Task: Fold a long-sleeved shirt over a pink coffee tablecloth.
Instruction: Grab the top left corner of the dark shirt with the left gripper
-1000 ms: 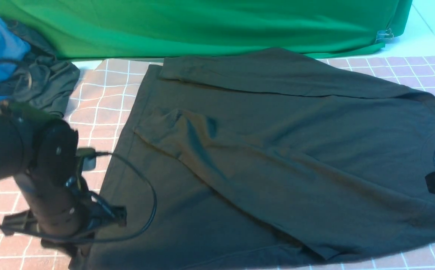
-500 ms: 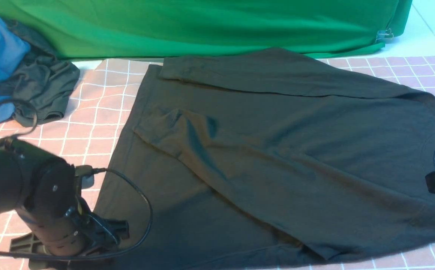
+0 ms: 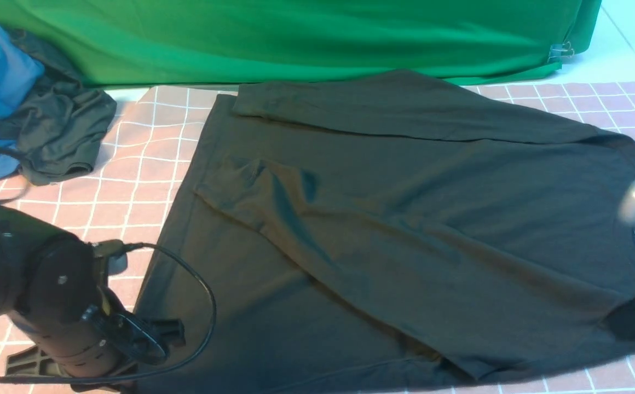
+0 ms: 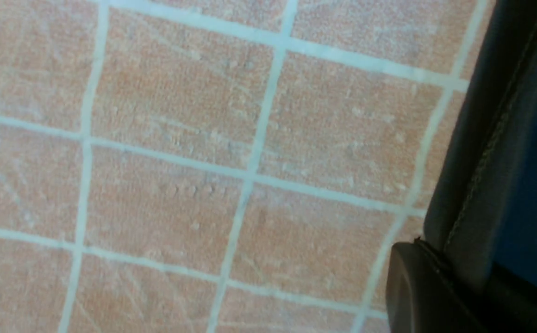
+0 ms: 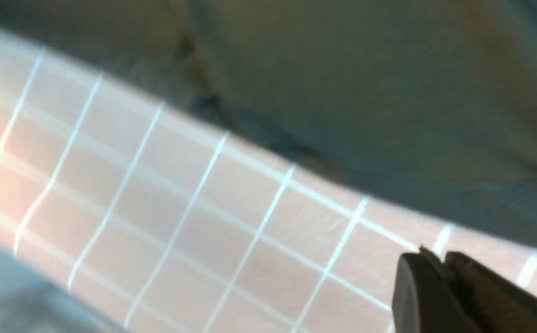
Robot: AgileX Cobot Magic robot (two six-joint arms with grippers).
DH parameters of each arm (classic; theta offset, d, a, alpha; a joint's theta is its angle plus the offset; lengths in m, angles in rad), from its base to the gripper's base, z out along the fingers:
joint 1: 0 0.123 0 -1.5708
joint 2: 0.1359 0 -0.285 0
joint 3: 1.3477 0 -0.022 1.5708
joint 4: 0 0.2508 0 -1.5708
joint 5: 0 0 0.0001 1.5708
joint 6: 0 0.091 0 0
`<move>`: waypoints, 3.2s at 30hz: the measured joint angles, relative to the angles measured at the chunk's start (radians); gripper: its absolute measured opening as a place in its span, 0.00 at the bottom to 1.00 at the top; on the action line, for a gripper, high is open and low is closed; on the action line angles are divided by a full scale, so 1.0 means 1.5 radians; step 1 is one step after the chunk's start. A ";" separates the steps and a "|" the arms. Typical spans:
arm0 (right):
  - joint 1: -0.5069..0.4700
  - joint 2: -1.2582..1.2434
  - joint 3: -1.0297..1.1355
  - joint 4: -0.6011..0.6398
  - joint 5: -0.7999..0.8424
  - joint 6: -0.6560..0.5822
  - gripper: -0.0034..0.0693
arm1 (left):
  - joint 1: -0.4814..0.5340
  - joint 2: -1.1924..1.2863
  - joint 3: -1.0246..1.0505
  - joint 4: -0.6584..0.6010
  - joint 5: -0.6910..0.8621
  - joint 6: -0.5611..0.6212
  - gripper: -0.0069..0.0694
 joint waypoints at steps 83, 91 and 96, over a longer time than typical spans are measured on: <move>0.257 0.074 0.120 -0.173 0.027 0.178 0.53 | 0.000 -0.029 -0.341 -0.070 0.126 0.037 0.17; 0.257 -0.047 0.112 -0.191 0.027 0.286 0.13 | 0.055 0.198 -0.527 -0.084 0.101 0.085 0.11; 0.257 -0.182 0.088 -0.192 0.024 0.342 0.10 | 0.087 0.313 -0.617 -0.085 0.104 0.091 0.11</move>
